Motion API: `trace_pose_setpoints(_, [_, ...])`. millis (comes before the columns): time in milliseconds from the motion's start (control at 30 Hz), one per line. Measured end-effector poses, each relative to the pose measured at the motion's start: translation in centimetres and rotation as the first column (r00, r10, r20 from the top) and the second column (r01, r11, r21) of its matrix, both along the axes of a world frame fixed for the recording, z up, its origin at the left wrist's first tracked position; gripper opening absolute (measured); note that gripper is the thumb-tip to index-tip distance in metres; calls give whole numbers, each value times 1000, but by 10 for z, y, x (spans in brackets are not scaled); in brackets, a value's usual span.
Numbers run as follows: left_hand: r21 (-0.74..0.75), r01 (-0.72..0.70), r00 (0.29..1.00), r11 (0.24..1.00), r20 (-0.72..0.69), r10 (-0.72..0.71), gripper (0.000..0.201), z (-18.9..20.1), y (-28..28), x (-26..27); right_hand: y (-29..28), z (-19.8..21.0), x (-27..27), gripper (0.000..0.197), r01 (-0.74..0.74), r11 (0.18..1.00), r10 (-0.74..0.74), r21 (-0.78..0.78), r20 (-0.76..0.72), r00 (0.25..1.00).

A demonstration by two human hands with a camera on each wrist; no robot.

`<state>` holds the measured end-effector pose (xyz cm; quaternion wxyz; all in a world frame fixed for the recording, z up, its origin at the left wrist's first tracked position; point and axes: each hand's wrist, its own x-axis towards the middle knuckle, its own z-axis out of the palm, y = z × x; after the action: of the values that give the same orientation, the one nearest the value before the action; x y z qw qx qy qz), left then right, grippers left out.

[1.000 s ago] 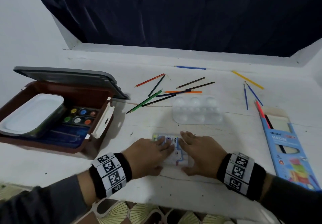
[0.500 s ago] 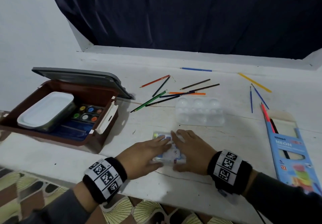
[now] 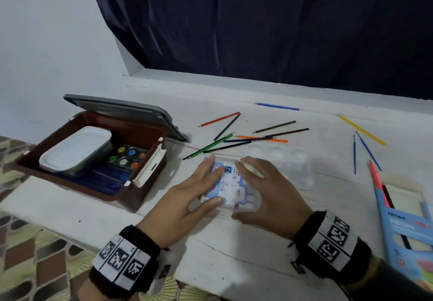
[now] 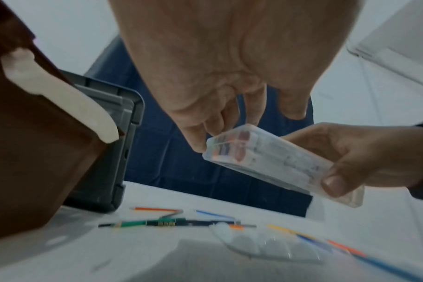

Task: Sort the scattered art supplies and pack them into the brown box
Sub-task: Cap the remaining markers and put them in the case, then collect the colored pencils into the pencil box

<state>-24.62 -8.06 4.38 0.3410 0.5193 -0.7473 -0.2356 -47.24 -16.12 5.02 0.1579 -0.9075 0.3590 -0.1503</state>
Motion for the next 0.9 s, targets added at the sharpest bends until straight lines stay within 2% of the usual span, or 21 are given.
trace_pose_setpoints(100, [-49, -66, 997, 997, -48, 63, 58, 27, 7, 13, -1, 17, 19, 103, -24, 999, 29, -49, 101, 994])
trace_pose_setpoints(233, [-110, -130, 987, 985, -104, 119, 56, 56, 21, 41, 2, 46, 54, 97, -72, 988, 91, -140, 134, 987])
trace_pose_setpoints(500, [-101, -228, 971, 968, -102, 218, 52, 67, 29, 136, -2, 61, 149, 96, -143, 979, 151, -143, 47, 987])
trace_pose_setpoints(600, [-37, -245, 969, 969, -29, 244, 53, 60, 26, 186, -6, 61, 187, 96, -150, 984, 146, -92, -42, 988])
trace_pose_setpoints(733, [73, -262, 949, 962, 200, 244, 62, 38, 23, 258, -15, 49, 233, 91, -140, 985, 121, -101, -179, 976])
trace_pose_setpoints(900, [133, -198, 958, 971, 237, 162, 65, 27, 14, 303, -22, 45, 271, 82, -115, 987, 71, -115, -336, 939])
